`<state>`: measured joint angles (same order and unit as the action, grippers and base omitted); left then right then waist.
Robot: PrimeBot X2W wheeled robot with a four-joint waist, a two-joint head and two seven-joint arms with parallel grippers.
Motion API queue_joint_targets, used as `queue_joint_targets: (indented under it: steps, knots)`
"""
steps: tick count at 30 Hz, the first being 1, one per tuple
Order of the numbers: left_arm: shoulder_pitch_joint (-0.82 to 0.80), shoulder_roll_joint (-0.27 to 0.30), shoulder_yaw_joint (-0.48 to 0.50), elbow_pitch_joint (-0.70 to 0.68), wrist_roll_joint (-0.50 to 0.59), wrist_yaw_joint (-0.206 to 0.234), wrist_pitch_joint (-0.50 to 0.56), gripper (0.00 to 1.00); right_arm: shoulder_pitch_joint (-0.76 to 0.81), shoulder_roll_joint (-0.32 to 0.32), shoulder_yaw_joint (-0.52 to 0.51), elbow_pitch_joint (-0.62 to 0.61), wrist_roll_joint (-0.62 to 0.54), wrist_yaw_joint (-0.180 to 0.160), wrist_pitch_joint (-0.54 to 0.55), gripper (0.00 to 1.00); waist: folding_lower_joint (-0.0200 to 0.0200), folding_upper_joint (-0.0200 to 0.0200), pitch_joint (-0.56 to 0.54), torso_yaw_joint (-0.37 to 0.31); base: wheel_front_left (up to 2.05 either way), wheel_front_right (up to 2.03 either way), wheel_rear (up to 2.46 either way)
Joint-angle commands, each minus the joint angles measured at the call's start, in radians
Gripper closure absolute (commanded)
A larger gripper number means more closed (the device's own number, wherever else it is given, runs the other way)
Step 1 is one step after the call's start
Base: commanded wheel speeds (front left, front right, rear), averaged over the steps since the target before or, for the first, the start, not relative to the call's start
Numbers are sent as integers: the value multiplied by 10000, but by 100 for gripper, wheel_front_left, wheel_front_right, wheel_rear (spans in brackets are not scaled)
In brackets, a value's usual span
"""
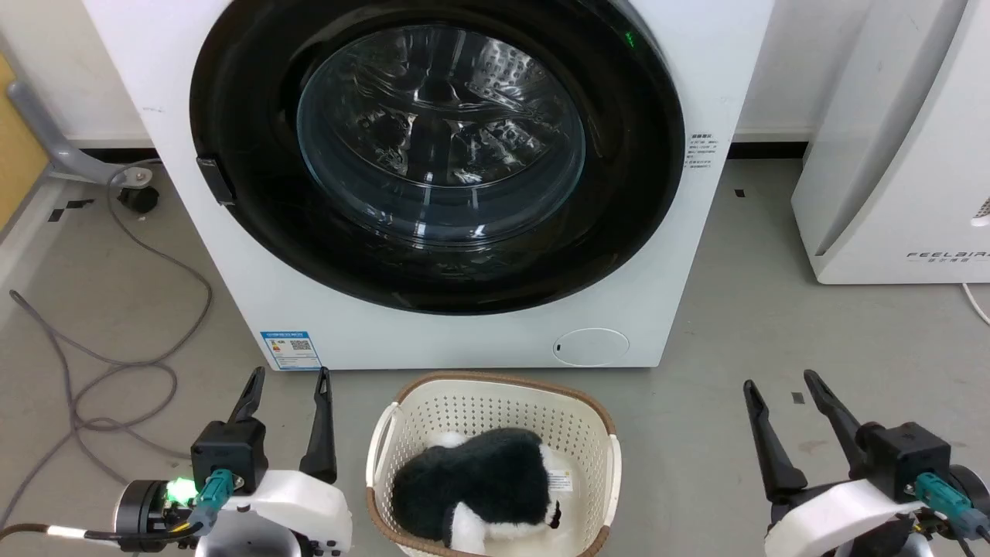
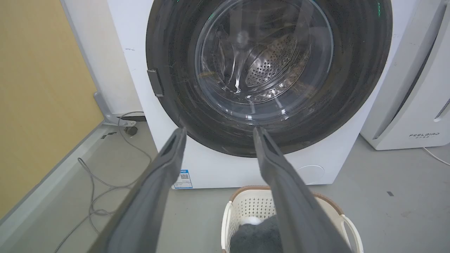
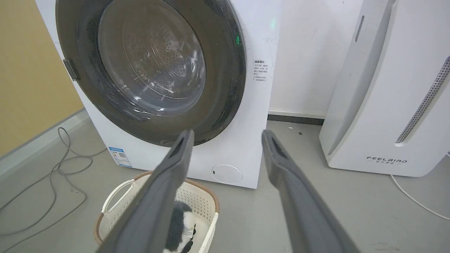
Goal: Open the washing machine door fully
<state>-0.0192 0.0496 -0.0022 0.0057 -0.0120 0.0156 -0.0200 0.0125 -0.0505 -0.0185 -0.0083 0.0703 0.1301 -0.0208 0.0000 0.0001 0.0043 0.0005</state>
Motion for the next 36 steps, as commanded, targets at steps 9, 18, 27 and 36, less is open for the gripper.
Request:
queue_joint_targets:
  steps: [9, 18, 27, 36]
  knots:
    - [-91, 3, -36, 13, -127, 178, -283, 0, -213, 1, -160, 29, 1160, 1, -277, 100, 0, -1, 65, 33, 0, 0, 0]
    - [-208, 3, -9, -35, -175, 289, -470, 0, -886, -3, -501, 718, 3211, 2, -464, 100, 0, -1, 295, 80, 0, 0, 0]
    - [-448, 3, -10, -108, -244, 410, -659, 0, -2035, -278, -1270, 1464, 5148, 2, -282, 100, 0, -1, 725, 185, 0, 0, 0]
    - [-772, 4, -41, -205, -307, 500, -825, 0, -3409, -751, -1636, 2496, 6600, 2, 89, 100, 0, -1, 1234, 325, 0, 0, 0]
